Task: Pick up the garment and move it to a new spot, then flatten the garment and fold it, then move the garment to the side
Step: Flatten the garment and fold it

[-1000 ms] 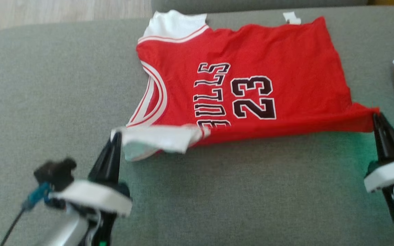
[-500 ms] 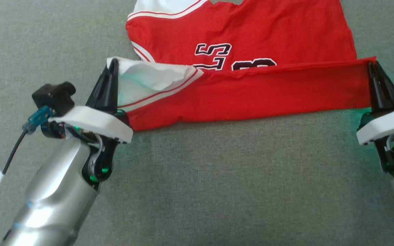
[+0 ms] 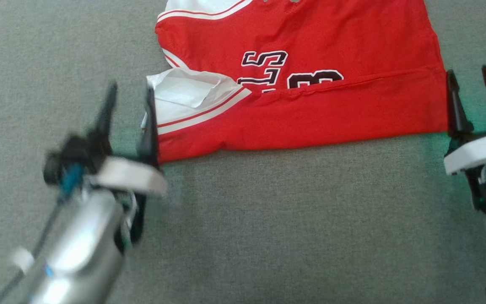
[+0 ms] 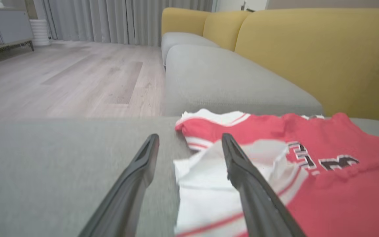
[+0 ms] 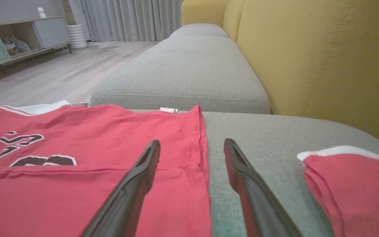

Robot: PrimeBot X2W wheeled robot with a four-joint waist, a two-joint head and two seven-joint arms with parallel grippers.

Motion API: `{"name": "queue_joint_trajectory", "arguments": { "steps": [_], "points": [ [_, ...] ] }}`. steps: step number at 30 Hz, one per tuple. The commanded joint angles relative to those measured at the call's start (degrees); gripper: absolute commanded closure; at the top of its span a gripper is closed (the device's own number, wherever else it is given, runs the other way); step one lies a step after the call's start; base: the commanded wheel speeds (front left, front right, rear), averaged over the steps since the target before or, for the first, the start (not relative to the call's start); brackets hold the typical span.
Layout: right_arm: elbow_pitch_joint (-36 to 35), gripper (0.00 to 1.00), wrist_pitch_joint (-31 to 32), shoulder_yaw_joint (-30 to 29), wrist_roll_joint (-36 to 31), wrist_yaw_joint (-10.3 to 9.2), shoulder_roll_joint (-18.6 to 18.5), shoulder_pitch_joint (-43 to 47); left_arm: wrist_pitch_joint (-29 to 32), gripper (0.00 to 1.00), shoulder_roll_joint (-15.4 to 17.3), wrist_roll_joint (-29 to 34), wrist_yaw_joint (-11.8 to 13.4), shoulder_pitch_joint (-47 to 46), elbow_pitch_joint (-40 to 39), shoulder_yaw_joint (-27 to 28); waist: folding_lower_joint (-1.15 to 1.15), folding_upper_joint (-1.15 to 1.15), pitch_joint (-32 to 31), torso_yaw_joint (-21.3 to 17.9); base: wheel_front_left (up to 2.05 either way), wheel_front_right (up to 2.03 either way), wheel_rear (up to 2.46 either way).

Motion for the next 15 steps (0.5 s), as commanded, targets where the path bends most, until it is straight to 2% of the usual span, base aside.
{"name": "queue_joint_trajectory", "arguments": {
  "steps": [1, 5, 9, 15],
  "points": [
    [-1.7, 0.00, -0.4, 0.2, -0.3, -0.04, -0.1, 1.9, -0.5, 0.00, 1.0, 1.0, 0.7, 2.4, -2.2, 2.3, 0.00, 0.00, -0.1, -0.1, 0.00, 0.00, 0.00],
    [-2.2, 0.00, -0.4, -0.6, -0.5, -0.04, 0.4, 3.0, -0.5, 0.00, 0.0, 1.4, 1.1, 7.0, -2.8, 2.4, 0.00, 0.00, -0.1, -0.3, 0.00, 0.00, 0.00],
    [-2.4, 0.00, -0.4, -1.0, -0.9, -0.04, 1.0, 3.5, 0.3, 0.00, -0.8, 0.5, 2.4, 9.9, 0.4, 2.6, 0.00, 0.00, -0.1, -0.6, 0.00, 0.00, 0.00],
    [-1.9, 0.00, -0.4, -0.9, -1.2, -0.04, 1.7, 3.6, 3.1, 0.00, -1.3, -1.4, 1.5, 9.5, 5.0, 2.5, 0.00, 0.00, -0.5, -0.9, 0.00, 0.00, 0.00]
  ]
}}
